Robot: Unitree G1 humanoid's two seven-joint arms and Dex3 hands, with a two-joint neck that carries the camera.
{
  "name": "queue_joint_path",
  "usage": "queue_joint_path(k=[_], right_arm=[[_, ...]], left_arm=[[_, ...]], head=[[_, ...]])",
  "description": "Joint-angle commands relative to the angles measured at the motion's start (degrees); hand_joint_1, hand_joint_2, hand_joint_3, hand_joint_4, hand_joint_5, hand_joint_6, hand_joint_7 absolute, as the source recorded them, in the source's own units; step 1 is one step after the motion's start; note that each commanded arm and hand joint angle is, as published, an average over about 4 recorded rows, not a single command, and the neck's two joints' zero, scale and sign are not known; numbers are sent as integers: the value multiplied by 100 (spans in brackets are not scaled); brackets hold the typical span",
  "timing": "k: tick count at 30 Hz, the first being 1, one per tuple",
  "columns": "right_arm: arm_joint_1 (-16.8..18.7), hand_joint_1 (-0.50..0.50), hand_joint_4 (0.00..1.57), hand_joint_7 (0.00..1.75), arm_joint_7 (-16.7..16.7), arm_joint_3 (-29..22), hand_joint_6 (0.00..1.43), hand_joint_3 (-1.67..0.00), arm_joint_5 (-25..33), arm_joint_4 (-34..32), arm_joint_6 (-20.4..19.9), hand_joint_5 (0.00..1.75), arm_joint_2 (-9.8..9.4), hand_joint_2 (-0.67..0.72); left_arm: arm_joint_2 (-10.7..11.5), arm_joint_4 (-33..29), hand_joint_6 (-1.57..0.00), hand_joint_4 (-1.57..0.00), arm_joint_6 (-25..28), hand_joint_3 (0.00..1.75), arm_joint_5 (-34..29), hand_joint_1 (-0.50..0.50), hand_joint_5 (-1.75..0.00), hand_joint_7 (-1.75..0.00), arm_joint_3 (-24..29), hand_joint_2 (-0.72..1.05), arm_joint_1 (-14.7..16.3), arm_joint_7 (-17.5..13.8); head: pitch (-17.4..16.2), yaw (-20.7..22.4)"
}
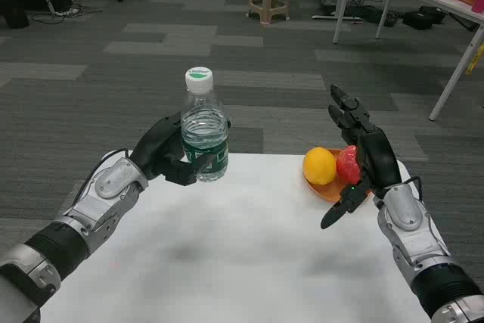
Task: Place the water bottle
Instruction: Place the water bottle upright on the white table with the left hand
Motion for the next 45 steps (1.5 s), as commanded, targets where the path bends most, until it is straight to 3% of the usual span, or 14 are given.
queue_joint_path(k=[1,4,7,15,19,28,37,45], right_arm=[[-94,-50,0,7,-25,-63,0,-13,40,195,-29,0,-50,53],[-98,-50,0,7,-25,-59,0,-8,40,205,-29,0,-50,53],[-103,-50,0,7,-25,-54,0,-14,40,210,-29,0,-50,53],[-103,-50,0,7,-25,-54,0,-8,40,210,-29,0,-46,53],[-109,-50,0,7,-25,-54,0,-16,40,210,-29,0,-41,53],[-147,-50,0,7,-25,-37,0,-12,40,249,-29,0,-50,53],[-147,-50,0,7,-25,-19,0,-8,40,262,-29,0,-59,53],[-156,-50,0,7,-47,25,0,-8,40,258,-29,0,-81,53]], left_arm=[[-261,532,-140,-157,-295,157,-113,-50,-175,-168,-38,105,-265,-7],[-261,534,-139,-157,-294,157,-113,-50,-175,-168,-42,105,-265,-7],[-261,529,-139,-157,-298,157,-120,-50,-175,-168,-47,105,-265,-7],[-244,538,-139,-157,-303,157,-139,-50,-175,-168,-55,105,-273,-7],[-246,538,-139,-157,-307,157,-139,-50,-175,-168,-55,105,-273,-7],[-261,657,-139,-157,-404,157,89,-50,-175,-168,-99,105,-278,37],[-248,1762,-141,-157,-1399,157,-60,-50,-175,-171,-1110,105,-502,415],[-398,2937,-144,-157,-2328,153,-280,-50,-175,-175,-1848,105,-555,1083]], head=[[-93,-98],[-80,-66],[-77,-67],[-88,-60],[-87,-62],[-146,-38],[-217,-11],[-269,49]])
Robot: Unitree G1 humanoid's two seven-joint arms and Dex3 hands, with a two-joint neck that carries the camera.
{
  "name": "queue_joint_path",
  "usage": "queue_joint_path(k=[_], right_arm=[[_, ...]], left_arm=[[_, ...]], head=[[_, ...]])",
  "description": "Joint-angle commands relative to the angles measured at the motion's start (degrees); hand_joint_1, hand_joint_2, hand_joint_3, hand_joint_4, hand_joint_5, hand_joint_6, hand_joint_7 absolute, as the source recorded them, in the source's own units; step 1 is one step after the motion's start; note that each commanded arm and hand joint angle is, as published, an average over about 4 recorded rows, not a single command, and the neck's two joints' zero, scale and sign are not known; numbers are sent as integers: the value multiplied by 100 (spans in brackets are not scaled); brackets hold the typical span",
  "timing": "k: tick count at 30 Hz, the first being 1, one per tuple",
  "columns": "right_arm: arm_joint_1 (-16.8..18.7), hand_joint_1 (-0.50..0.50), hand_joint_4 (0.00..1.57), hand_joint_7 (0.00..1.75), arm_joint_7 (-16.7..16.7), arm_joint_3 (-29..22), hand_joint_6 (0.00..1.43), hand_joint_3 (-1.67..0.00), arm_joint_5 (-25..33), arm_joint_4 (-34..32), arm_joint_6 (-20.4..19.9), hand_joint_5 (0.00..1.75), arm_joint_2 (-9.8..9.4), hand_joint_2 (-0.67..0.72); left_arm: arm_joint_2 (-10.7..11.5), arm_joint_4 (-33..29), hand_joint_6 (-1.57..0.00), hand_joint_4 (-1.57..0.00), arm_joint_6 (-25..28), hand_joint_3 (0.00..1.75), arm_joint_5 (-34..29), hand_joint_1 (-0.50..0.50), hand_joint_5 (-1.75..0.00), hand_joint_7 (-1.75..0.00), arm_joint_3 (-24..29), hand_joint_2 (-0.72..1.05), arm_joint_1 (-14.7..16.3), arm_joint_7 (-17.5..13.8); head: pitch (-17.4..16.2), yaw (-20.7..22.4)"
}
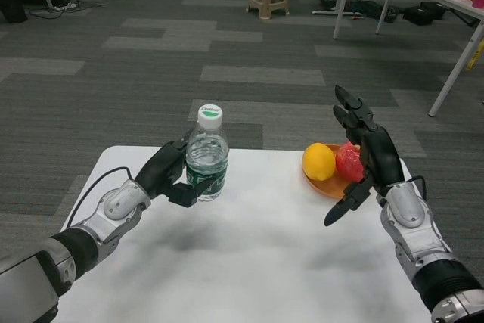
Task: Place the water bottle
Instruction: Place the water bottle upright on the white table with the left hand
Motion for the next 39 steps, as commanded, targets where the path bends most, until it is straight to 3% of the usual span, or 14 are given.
queue_joint_path(k=[1,5,14,20,25,39], right_arm=[[-116,-50,0,7,-48,28,0,-10,39,2,-25,0,-50,53],[-116,-50,0,7,-61,96,0,-14,42,-18,-25,0,-92,53],[-81,-50,0,7,-61,279,0,-10,70,-95,-25,0,-206,53],[-33,-50,0,7,-61,356,0,-16,75,-176,-25,0,-257,53],[-26,-50,0,7,-61,395,0,-16,75,-174,-25,0,-259,53],[-105,-50,0,7,-61,424,0,-10,75,-25,-25,0,-323,53]], left_arm=[[-86,359,-144,-157,-365,151,-295,-50,-175,-175,-288,105,-91,226],[-266,803,-146,-157,-523,148,-820,-50,-175,-175,-714,105,-3,364],[-679,1082,-146,-157,-717,131,-1101,-50,-175,-175,-492,105,450,456],[-895,1343,-144,-157,-980,118,-1165,-50,-175,-171,-332,105,773,672],[-965,1669,-144,-157,-1156,105,-1178,-50,-175,-173,-367,105,841,854],[-969,2044,-141,-157,-985,105,-1057,-50,-175,-168,-514,105,744,931]], head=[[-40,0],[-126,76],[-236,271],[-311,369],[-320,400],[-437,421]])
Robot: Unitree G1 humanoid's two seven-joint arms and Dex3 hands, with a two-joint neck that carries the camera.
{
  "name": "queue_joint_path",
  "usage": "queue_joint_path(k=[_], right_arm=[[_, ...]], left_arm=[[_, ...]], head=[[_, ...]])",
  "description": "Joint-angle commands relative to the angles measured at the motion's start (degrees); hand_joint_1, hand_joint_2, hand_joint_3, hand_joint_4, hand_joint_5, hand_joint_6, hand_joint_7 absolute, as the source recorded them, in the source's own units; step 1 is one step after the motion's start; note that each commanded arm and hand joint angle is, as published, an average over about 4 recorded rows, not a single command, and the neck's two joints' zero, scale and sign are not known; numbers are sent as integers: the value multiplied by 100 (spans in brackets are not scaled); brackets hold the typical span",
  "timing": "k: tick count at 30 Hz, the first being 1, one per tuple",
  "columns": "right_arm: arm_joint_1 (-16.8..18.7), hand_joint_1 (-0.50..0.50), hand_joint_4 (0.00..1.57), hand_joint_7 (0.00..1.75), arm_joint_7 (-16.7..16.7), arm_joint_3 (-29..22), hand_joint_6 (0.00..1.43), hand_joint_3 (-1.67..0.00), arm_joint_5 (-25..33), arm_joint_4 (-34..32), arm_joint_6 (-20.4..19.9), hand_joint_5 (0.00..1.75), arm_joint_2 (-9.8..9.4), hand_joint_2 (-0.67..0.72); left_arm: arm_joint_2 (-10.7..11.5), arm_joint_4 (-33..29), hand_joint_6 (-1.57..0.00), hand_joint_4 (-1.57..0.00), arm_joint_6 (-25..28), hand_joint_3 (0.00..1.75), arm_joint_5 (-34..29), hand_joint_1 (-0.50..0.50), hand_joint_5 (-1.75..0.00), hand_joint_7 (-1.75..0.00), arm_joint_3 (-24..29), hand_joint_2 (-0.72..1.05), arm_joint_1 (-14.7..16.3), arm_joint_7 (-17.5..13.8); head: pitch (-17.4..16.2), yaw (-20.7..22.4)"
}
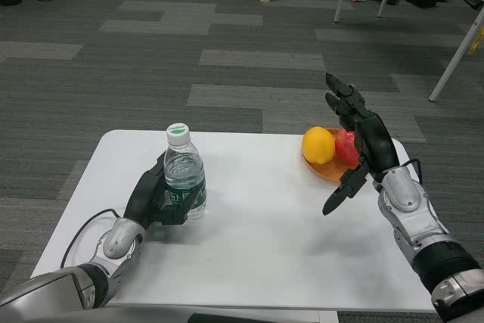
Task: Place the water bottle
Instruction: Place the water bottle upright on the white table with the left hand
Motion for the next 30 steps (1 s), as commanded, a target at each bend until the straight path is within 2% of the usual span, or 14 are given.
queue_joint_path(k=[1,5,10,17,20,25,27,29,30], right_arm=[[-108,-50,0,7,-33,15,0,-10,65,82,-26,0,-106,53],[-137,-50,0,7,-38,28,0,-10,65,111,-26,0,-132,53],[-161,-50,0,7,-42,48,0,-16,67,146,-26,0,-150,53],[-183,-50,0,7,-42,54,0,-16,65,164,-26,0,-156,53],[-190,-50,0,7,-42,59,0,-14,67,170,-26,0,-158,53],[-201,-50,0,7,-51,63,0,-16,65,175,-26,0,-158,53],[-201,-50,0,7,-51,63,0,-12,65,177,-26,0,-158,53],[-201,-50,0,7,-51,63,0,-10,67,175,-26,0,-161,53],[-201,-50,0,7,-51,63,0,-10,70,175,-26,0,-163,53]], left_arm=[[-5,152,-141,-157,237,105,31,-50,-175,-168,-27,105,34,21],[-27,253,-141,-157,433,96,44,-50,-175,-168,-27,105,34,21],[-45,376,-141,-156,633,96,48,-50,-175,-168,-29,105,34,21],[-45,394,-140,-150,756,96,70,-50,-175,-166,-60,105,34,14],[-45,394,-143,-142,793,96,110,-50,-175,-152,-62,105,31,12],[-45,385,-135,-120,870,89,215,-50,-175,-119,-62,105,3,-14],[-43,385,-124,-108,888,83,215,-50,-175,-98,-62,105,-2,-38],[-38,387,-106,-95,907,74,215,-50,-175,-77,-62,100,-2,-71],[-36,390,-89,-83,923,68,215,-50,-175,-66,-62,96,-2,-98]], head=[[-13,10],[-11,17],[-10,38],[3,57],[9,64],[35,49],[34,40],[32,38],[32,46]])
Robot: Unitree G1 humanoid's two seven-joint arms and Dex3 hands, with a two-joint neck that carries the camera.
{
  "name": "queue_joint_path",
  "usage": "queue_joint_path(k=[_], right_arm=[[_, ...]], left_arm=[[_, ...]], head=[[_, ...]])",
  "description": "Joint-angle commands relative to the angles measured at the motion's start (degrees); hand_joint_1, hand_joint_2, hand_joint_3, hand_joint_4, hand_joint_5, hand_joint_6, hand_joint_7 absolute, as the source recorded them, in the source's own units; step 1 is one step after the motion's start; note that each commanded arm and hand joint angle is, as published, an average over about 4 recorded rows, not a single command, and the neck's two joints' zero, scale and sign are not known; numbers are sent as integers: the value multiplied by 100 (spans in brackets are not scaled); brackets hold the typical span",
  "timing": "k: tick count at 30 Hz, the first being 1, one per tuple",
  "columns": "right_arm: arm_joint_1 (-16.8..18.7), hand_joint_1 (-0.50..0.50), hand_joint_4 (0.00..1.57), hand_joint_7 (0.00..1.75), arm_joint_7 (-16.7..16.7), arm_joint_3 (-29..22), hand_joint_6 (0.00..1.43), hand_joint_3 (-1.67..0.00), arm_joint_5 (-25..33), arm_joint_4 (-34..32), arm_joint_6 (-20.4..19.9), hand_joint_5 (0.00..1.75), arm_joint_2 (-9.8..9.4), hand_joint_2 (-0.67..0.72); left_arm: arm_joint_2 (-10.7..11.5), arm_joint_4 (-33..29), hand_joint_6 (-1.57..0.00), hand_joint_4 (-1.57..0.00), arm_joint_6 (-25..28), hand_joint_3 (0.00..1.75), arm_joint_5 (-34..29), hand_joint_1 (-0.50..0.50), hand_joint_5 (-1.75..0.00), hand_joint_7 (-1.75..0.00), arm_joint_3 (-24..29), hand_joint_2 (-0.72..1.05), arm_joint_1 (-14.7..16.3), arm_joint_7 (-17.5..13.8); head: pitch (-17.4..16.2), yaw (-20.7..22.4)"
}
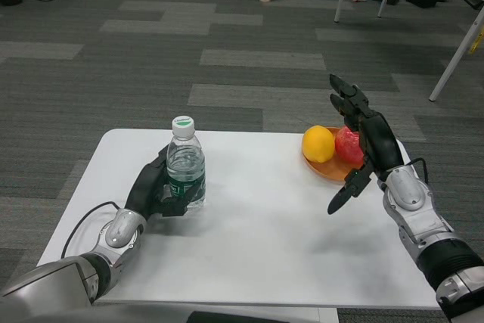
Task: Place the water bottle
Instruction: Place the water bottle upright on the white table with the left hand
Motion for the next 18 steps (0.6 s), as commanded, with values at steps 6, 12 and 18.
queue_joint_path(k=[6,12,18], right_arm=[[-192,-50,0,7,-42,9,0,-14,72,75,-26,0,-87,53],[-232,-50,0,7,-51,27,0,-16,72,102,-26,0,-113,53],[-274,-50,0,7,-56,42,0,-8,72,130,-26,0,-135,53]], left_arm=[[1,163,-3,-20,551,24,138,-50,-175,-23,-76,60,214,-221],[-30,216,0,-8,551,9,138,-50,-175,-14,-67,41,214,-225],[-52,278,0,0,551,7,114,-50,-175,-7,-50,23,214,-225]], head=[[-5,26],[20,77],[29,105]])
